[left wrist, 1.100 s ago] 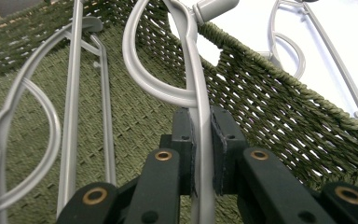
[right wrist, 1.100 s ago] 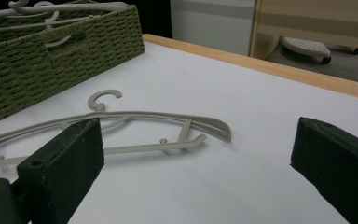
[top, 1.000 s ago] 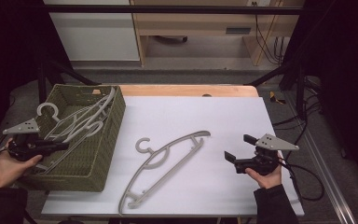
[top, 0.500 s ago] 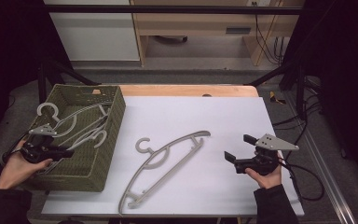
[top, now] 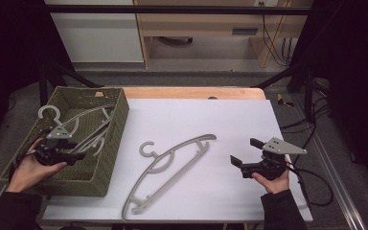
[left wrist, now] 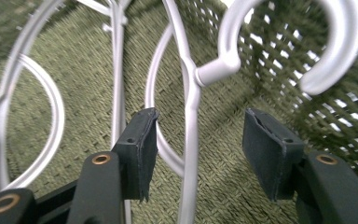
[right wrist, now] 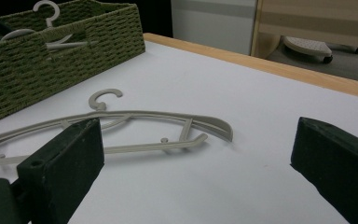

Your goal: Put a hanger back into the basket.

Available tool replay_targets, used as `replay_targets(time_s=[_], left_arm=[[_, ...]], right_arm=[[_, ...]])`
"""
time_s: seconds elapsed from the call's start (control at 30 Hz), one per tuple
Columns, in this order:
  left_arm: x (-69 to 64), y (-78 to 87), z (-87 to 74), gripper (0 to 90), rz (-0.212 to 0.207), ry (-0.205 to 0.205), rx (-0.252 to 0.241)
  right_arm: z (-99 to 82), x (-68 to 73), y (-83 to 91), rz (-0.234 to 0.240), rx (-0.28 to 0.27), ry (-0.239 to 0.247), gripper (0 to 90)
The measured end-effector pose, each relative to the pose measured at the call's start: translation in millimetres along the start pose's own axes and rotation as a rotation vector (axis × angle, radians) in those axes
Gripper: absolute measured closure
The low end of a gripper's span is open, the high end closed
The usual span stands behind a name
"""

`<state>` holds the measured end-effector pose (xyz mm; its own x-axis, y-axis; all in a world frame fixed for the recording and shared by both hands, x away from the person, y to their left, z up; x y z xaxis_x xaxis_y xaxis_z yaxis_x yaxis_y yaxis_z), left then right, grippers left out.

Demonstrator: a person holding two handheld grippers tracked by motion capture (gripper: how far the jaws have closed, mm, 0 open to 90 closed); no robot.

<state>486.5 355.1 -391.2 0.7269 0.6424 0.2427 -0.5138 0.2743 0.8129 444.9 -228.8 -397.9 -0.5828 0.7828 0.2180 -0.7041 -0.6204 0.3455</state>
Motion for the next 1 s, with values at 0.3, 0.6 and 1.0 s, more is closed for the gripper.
replay_targets(time_s=[0.3,0.6,1.0], left_arm=[[0.4,-13.2,3.4,57.8,0.047,-0.018,0.162],[0.2,-9.2,2.5,77.1,0.026,0.003,0.138],[9.7,-2.0,-1.5,83.0,0.026,0.056,0.077]], right_arm=[[0.0,0.2,0.2,0.000,0.000,-0.001,2.6],[0.5,0.1,0.8,-0.003,-0.004,-0.004,2.7],[0.4,0.1,0.7,-0.004,-0.003,-0.003,2.6]])
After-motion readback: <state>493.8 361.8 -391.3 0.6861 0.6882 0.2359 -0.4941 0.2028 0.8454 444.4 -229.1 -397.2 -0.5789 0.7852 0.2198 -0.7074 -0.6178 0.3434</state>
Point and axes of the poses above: each handheld gripper's, and its own axes: y roughly backward along the jaws, z roughly out of its top, x roughly to its left, the point moved 2 cm from there along -y, roughly forward along the jaws, and after that the axes turned 9 degrees about -y, right-handed, at the moved point
